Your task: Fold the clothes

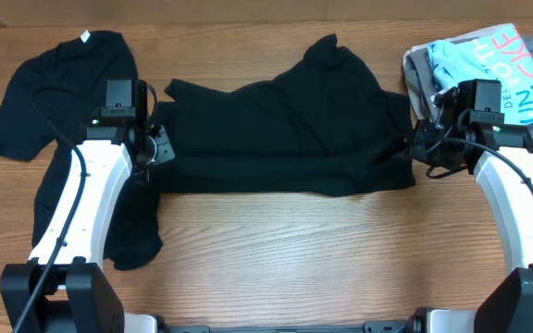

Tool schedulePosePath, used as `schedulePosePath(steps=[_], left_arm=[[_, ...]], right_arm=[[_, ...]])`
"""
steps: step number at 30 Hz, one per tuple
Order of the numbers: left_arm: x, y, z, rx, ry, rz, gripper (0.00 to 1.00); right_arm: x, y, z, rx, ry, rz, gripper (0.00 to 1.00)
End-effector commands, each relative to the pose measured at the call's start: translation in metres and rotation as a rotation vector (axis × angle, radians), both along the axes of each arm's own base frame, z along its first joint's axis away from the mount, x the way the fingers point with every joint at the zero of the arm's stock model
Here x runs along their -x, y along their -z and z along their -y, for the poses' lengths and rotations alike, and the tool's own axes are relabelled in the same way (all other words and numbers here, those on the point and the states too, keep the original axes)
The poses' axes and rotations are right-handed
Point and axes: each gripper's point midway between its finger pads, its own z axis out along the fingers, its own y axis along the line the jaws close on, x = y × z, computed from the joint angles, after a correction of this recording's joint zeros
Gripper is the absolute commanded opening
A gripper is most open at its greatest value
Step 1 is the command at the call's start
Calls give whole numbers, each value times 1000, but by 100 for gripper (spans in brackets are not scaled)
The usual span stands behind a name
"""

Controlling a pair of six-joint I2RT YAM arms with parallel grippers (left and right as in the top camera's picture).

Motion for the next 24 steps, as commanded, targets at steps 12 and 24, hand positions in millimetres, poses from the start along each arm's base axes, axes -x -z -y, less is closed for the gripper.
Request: schedulePosePath(steps=[12,24], left_arm=[[-18,12,-6,-42,11,3,21],[-23,18,-13,-76,5,-2,23]], right_arm=[[-19,1,-19,-8,-62,57,4],[-34,-11,-13,37,-47,84,86]])
